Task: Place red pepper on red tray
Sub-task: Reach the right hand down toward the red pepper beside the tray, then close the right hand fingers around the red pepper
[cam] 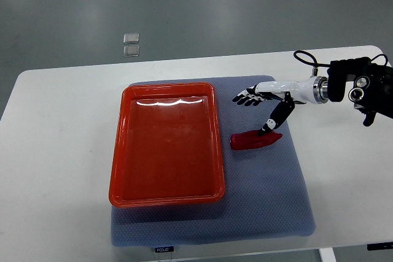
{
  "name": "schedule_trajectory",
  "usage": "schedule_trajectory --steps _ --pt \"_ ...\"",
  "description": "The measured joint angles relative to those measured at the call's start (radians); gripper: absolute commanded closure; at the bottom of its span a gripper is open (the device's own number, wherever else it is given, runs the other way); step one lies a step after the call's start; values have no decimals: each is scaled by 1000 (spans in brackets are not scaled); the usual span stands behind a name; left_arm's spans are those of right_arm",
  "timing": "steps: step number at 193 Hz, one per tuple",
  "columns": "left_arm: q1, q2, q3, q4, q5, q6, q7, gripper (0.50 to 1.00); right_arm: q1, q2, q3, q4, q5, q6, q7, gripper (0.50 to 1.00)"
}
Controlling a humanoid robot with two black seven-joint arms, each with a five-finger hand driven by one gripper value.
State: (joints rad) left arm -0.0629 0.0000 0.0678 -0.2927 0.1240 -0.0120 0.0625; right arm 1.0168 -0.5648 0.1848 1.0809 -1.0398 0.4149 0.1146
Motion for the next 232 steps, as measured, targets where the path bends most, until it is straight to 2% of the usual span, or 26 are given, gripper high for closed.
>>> schedule_trajectory --steps 42,149,232 --pt "0 0 0 1 0 0 0 500 12 -25 -60 38 -43 -28 -38 585" --pt "0 0 1 6 0 0 0 500 -52 6 -56 70 -32 -121 -41 589" --pt "0 0 1 7 0 0 0 500 -81 10 -57 68 -40 -148 -39 640"
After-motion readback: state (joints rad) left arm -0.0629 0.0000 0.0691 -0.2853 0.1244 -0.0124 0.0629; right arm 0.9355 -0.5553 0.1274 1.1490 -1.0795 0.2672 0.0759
